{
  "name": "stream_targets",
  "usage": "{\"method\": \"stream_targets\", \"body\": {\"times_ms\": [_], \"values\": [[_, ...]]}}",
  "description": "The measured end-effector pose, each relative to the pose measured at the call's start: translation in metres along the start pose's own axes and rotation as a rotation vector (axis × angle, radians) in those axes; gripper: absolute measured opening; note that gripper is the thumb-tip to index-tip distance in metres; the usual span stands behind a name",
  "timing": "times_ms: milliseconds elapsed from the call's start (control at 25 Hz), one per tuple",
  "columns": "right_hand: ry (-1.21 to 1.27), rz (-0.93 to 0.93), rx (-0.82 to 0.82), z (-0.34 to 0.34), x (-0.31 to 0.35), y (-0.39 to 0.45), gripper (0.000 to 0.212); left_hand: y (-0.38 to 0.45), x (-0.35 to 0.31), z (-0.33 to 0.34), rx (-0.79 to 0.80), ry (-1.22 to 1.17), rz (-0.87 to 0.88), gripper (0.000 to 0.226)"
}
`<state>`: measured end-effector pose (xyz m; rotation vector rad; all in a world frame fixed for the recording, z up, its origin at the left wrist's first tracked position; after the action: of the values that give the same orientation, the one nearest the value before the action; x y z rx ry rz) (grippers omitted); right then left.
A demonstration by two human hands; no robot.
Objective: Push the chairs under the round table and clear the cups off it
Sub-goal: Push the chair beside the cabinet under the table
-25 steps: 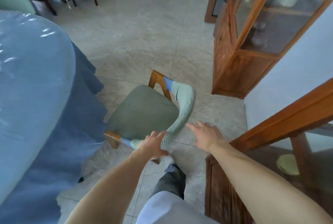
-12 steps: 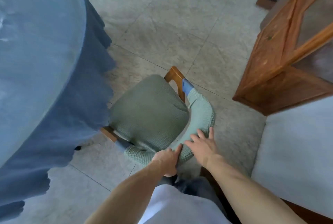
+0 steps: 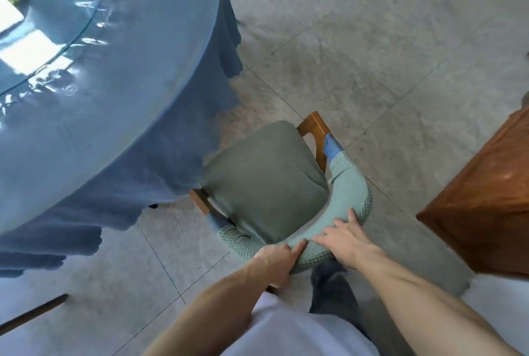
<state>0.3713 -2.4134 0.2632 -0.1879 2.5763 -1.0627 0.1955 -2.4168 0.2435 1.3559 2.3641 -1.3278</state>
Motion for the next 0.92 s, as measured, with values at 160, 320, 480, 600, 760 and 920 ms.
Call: {"method": "stream_targets", "body": {"times_ms": [160,320,480,600,760,920], "values": [[-0.046,-0.059,-0.067,-0.023,-0.053,0.039,0.05,0.04,-0.002,-0.039,-0.042,-0.072,-0.105,0.106],[-0.115,-0.118,-0.123,-0.032,-0.09,0.072,0.046,0.068,-0.009,-0.071,-0.127,-0.164,-0.193,0.099],[-0.152,-0.185,-0.133,-0.048,-0.116,0.1,0.048,0.087,-0.003,-0.094,-0.193,-0.204,-0.235,0.097],[-0.195,-0.222,-0.155,-0.059,-0.133,0.118,0.05,0.1,-0.004,-0.114,-0.205,-0.221,-0.283,0.092],[-0.266,-0.272,-0.141,-0.084,-0.156,0.136,0.05,0.12,0.004,-0.139,-0.183,-0.235,-0.302,0.091],[-0.321,-0.329,-0.151,-0.113,-0.185,0.164,0.051,0.149,0.021,-0.16,-0.205,-0.279,-0.33,0.094]]}}
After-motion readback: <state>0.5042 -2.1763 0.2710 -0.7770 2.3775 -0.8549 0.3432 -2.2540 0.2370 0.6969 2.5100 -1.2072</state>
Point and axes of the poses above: each hand's wrist, its own y-axis towards the middle knuckle, its own z-axis out of the palm, x = y × z, the point moved 1 cm from there along y, towards the middle knuckle, and after that the axes turned 15 degrees about z, right-handed, at the moved point
